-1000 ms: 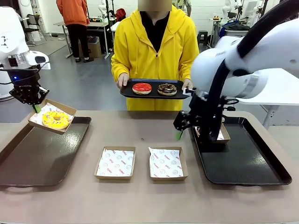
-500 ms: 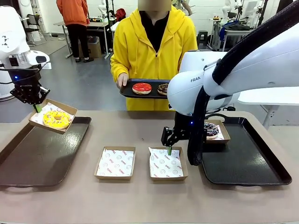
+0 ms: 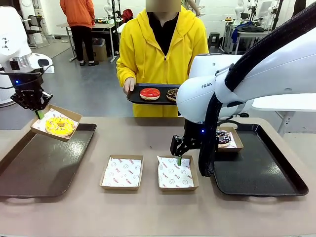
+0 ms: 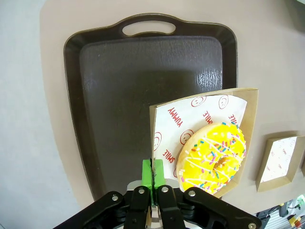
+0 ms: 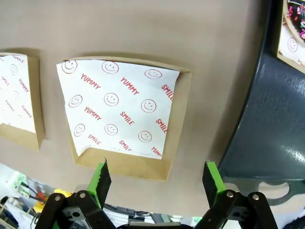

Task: Individually package the donuts and arrange them on the tray.
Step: Place the picked Paper togo box on the Handle tray while simultaneously picking up another Paper togo box from the table with the other hand.

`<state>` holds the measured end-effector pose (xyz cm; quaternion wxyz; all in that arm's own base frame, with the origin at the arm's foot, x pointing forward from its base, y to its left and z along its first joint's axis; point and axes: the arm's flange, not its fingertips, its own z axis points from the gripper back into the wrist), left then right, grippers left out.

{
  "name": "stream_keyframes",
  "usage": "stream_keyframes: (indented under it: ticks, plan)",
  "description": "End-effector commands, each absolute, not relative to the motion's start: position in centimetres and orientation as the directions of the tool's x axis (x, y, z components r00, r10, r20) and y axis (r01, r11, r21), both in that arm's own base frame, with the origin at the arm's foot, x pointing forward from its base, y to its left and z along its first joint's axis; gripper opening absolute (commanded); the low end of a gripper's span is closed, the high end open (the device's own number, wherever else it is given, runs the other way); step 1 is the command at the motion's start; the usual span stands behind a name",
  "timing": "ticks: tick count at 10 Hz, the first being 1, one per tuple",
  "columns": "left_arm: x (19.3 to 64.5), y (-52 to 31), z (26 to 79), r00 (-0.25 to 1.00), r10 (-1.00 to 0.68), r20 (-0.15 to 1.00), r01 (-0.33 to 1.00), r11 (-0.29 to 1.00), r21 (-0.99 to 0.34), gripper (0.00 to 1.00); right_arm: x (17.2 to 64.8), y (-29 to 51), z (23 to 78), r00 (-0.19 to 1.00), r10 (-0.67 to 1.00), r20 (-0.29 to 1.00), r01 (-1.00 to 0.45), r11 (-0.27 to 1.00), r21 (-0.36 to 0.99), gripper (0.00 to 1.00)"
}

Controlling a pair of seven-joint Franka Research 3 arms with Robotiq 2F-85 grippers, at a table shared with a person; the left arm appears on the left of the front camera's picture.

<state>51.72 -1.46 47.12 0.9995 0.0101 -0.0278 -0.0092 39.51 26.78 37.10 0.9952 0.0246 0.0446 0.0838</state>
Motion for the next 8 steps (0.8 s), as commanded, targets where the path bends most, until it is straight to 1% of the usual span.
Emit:
stream_keyframes:
  ticks: [1,2,3,6,8]
  plan:
    - [51.7,-1.5,47.1,0.998,-0.019,0.055,0.018,1.000,0.021,0.01,39.5,26.8,37.1,0.982,0.170,-0.085,-0.166,0.985,0.056,1.00]
    - [52.3,-1.7,46.8,0.999,0.011,0.042,-0.012,1.000,0.022,0.01,38.8,26.6,36.3,0.984,0.170,-0.056,-0.167,0.985,0.047,1.00]
    - [52.8,-1.9,45.9,0.999,0.019,0.038,-0.021,0.999,0.043,0.01,38.4,26.1,35.5,0.986,0.163,-0.041,-0.160,0.985,0.073,1.00]
    - [54.1,-2.2,43.8,0.998,0.061,0.026,-0.062,0.997,0.042,0.01,37.7,24.8,34.2,0.992,0.125,-0.018,-0.123,0.989,0.080,1.00]
    - [54.7,-2.5,42.9,0.996,0.084,0.034,-0.086,0.995,0.049,0.01,37.4,24.5,33.3,0.997,0.052,0.049,-0.055,0.995,0.082,1.00]
